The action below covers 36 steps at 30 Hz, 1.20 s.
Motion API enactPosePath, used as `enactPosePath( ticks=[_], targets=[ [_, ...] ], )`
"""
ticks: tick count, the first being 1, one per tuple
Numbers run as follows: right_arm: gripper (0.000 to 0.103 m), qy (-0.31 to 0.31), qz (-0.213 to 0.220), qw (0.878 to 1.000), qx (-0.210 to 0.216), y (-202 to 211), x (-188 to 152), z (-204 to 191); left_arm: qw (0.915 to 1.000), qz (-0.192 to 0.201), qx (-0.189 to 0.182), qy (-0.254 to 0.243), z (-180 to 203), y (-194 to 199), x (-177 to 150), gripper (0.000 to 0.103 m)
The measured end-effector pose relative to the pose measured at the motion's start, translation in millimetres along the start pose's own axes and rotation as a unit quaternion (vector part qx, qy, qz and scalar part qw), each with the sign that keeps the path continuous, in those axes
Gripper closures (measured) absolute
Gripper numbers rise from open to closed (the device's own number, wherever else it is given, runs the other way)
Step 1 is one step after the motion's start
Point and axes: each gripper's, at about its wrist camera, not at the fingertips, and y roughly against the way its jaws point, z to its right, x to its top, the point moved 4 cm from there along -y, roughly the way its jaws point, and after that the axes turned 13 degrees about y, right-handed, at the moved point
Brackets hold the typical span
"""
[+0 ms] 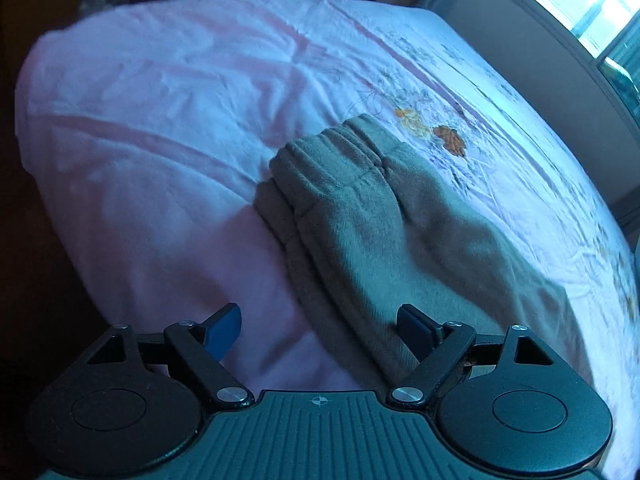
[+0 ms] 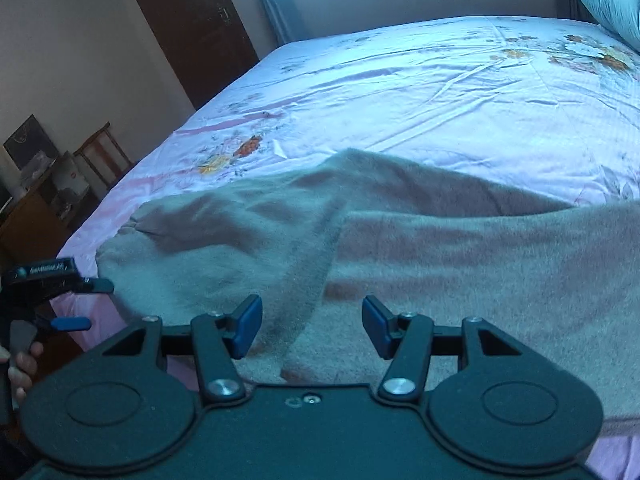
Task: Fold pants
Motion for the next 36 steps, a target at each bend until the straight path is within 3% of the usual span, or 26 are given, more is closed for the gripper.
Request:
enactPosePath(
  ticks=[6, 8, 12, 13, 16, 23, 28, 36],
  targets=[
    [0.055, -0.010, 0.006, 1.000, -0.008, 1, -3, 5, 0.9984, -0.009, -0.006, 0.055, -5, -33, 16, 0.017],
    [0.055, -0.014, 0.007, 1.000, -0.012, 0, -2, 8, 0.9975, -0.014, -0.017, 0.068, -6, -40, 19, 0.007],
    [0.054, -0.032, 0.003, 0.999, -0.010, -6, -2, 12, 0.9949, -0.004, -0.039, 0.094, -5, -46, 21, 0.003],
    [0.054, -0.036, 0.002, 0.999, -0.008, -8, -2, 13, 0.9947, 0.004, -0.046, 0.092, -5, -45, 20, 0.007],
    [0.054, -0.040, 0.001, 0.999, -0.013, -11, -3, 14, 0.9931, 0.013, -0.065, 0.097, -5, -42, 21, 0.042],
    [0.053, -0.040, -0.003, 0.999, -0.007, -17, -3, 13, 0.9922, 0.028, -0.067, 0.102, -8, -34, 21, 0.057],
    [0.053, -0.040, -0.004, 0.999, -0.004, -18, -3, 13, 0.9921, 0.036, -0.068, 0.100, -3, -26, 20, 0.056],
    [0.052, -0.043, -0.004, 0.999, -0.004, -18, -5, 16, 0.9931, 0.000, -0.063, 0.099, 3, -44, 18, 0.030]
  ],
)
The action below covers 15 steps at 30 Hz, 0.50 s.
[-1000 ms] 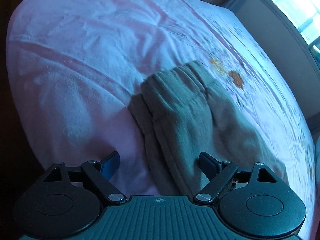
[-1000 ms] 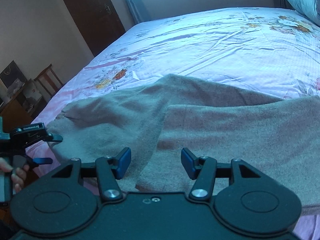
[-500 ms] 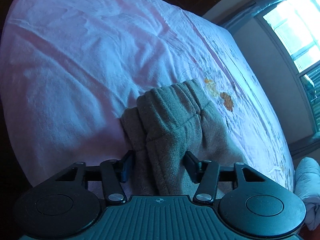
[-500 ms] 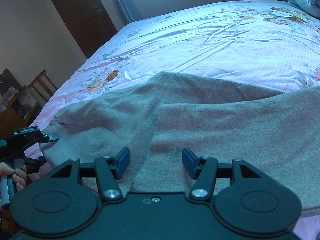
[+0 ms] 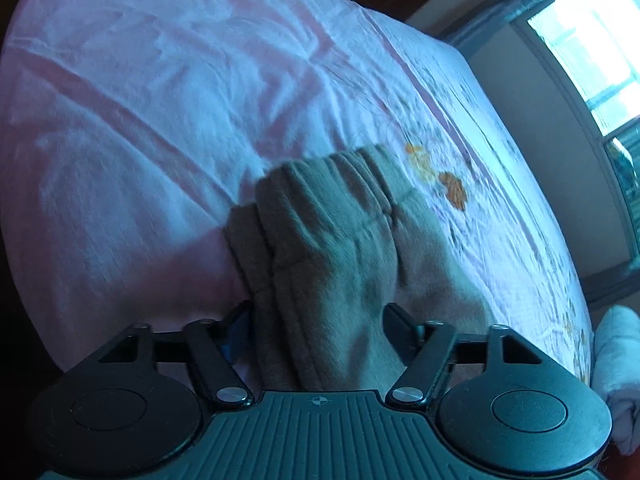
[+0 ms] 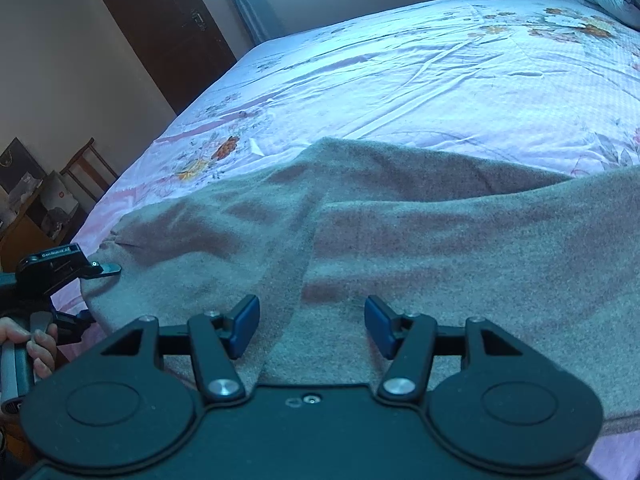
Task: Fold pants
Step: 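Grasp the waistband end with the left tool and lift it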
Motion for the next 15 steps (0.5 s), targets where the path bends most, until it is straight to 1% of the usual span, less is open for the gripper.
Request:
enactPosePath(
  ticks=[2, 3, 4, 5, 7, 9, 11, 12, 13, 14, 15],
  targets=[
    [0.052, -0.003, 0.001, 1.000, 0.001, 0, 0, 1, 1.0000, 0.000, -0.009, 0.003, 2, -1, 0, 0.031],
    [0.052, -0.003, 0.000, 1.000, 0.001, -1, 0, 0, 0.9998, 0.004, -0.014, 0.011, 2, -1, 0, 0.035],
    [0.052, -0.001, -0.001, 1.000, -0.001, -1, 0, 0, 0.9997, 0.004, -0.016, 0.018, 0, -2, 0, 0.052],
    [0.052, 0.002, -0.002, 1.000, -0.002, -2, 0, -1, 0.9996, 0.003, -0.017, 0.022, -2, -2, 0, 0.057],
    [0.052, 0.008, -0.004, 1.000, -0.004, -2, 0, -4, 0.9997, 0.005, -0.019, 0.014, -4, -2, -2, 0.062],
    [0.056, 0.035, -0.006, 0.999, -0.008, -2, 3, -14, 0.9998, 0.010, -0.016, -0.006, -2, 0, -5, 0.063],
    [0.071, 0.071, -0.004, 0.997, -0.002, -5, 5, -30, 0.9997, 0.012, -0.019, -0.006, -2, 1, -5, 0.066],
    [0.075, 0.083, -0.007, 0.996, 0.006, -7, 5, -39, 0.9997, 0.011, -0.021, -0.004, -2, 1, -5, 0.066],
    [0.085, 0.091, -0.009, 0.996, 0.015, -10, 5, -46, 0.9997, 0.011, -0.023, -0.005, -2, 1, -5, 0.067],
    [0.094, 0.097, -0.011, 0.995, 0.023, -13, 4, -53, 0.9996, 0.010, -0.024, -0.007, -2, 2, -4, 0.068],
    [0.095, 0.102, -0.015, 0.994, 0.027, -17, 4, -58, 0.9996, 0.010, -0.026, -0.007, -3, 2, -4, 0.068]
  ],
)
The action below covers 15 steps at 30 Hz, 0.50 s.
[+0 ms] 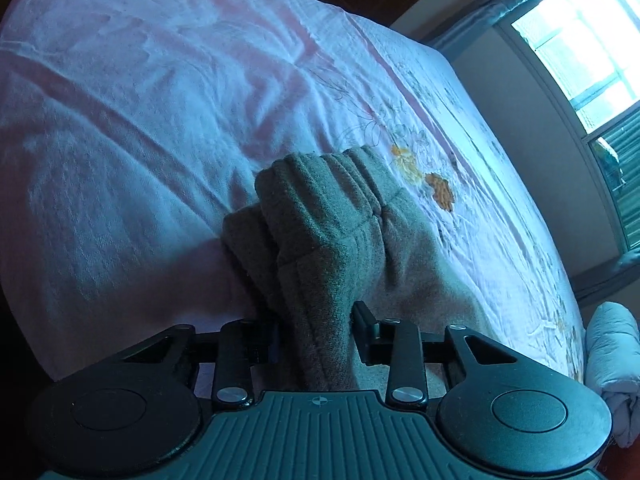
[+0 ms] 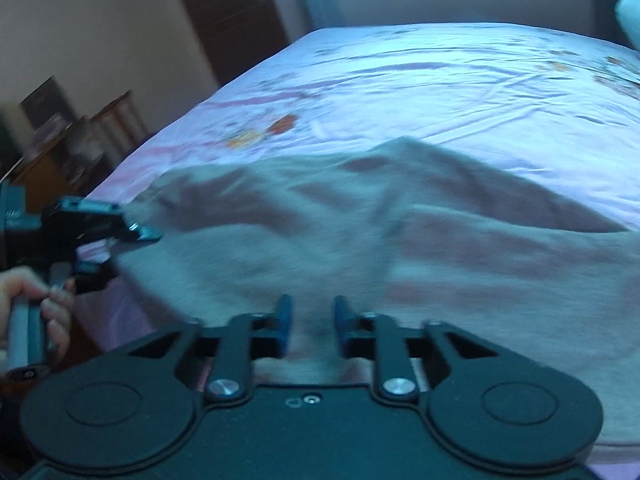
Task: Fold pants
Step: 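Grasp the waistband end with the left tool and lift it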
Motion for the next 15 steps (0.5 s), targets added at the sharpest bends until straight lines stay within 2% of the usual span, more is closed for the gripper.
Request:
enactPosePath(
  ticks=[3, 5, 8, 11, 13, 15],
  targets=[
    [0.102, -0.014, -0.010, 1.000, -0.008, -4, -4, -2, 0.9999, 0.000, 0.000, -0.010, 1, 0, 0, 0.068],
    [0.103, -0.029, 0.007, 1.000, -0.011, 7, -4, 1, 0.9998, 0.001, 0.001, -0.018, 2, 0, 0, 0.068],
    [0.103, 0.004, 0.011, 0.999, -0.048, 19, -3, 3, 0.9998, 0.003, -0.001, -0.018, 2, 0, 0, 0.068],
    [0.103, 0.003, -0.042, 0.998, -0.039, 1, -18, 9, 0.9997, 0.006, -0.006, -0.022, 5, 1, -2, 0.069],
    [0.103, 0.003, -0.051, 0.998, -0.031, -10, -27, 10, 0.9993, 0.007, -0.014, -0.033, 9, 6, -4, 0.077],
    [0.103, -0.001, -0.055, 0.998, -0.031, -17, -29, 11, 0.9987, 0.014, -0.017, -0.046, 16, 10, -4, 0.078]
  ],
)
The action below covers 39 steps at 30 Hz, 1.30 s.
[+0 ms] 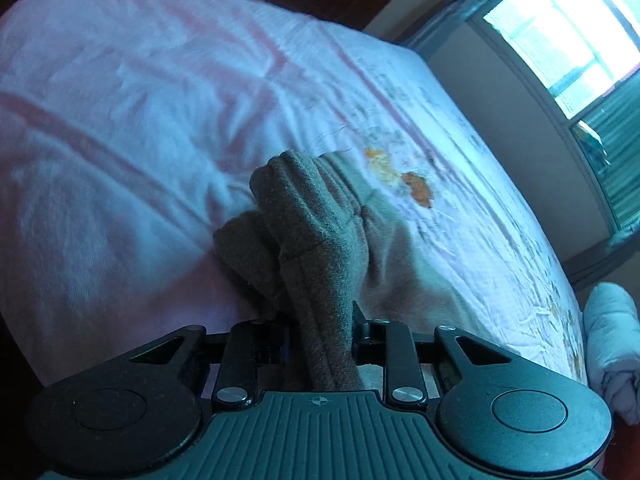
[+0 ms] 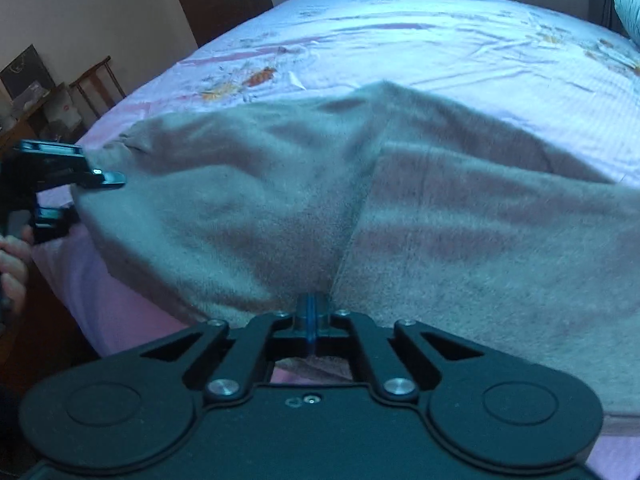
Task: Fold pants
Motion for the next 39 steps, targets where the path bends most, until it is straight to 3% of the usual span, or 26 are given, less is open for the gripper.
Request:
enactPosePath(
  ticks=[4, 11, 16, 23, 29, 33, 37, 39],
  targets=[
    [0.103, 0.007, -0.003, 1.000, -0.001, -3, 0, -1, 0.9999, 0.007, -0.011, -0.006, 9, 6, 0, 0.080],
    [0.103, 0.004, -0.004, 1.000, -0.006, -3, 0, -3, 0.9969, 0.025, -0.042, -0.061, 36, 25, -7, 0.083],
    [0.103, -0.005, -0.002, 1.000, -0.001, -3, 0, 0, 0.9926, 0.036, -0.076, -0.088, 61, 39, -16, 0.084],
    [0.103, -0.015, 0.001, 1.000, 0.004, -3, -2, 3, 0.9824, 0.020, -0.135, -0.128, 104, 59, -39, 0.084],
    [0.103, -0.033, 0.009, 0.999, 0.016, -2, -3, 7, 0.9626, -0.020, -0.193, -0.190, 155, 71, -82, 0.084],
    [0.103, -0.068, 0.016, 0.997, 0.039, -2, -5, 16, 0.9435, -0.083, -0.228, -0.225, 187, 69, -123, 0.084],
    [0.103, -0.085, 0.020, 0.995, 0.057, 0, -4, 20, 0.9249, -0.148, -0.235, -0.260, 204, 60, -173, 0.084],
    [0.103, -0.118, 0.042, 0.989, 0.073, 13, -6, 28, 0.9163, -0.171, -0.235, -0.276, 208, 56, -195, 0.084]
  ],
)
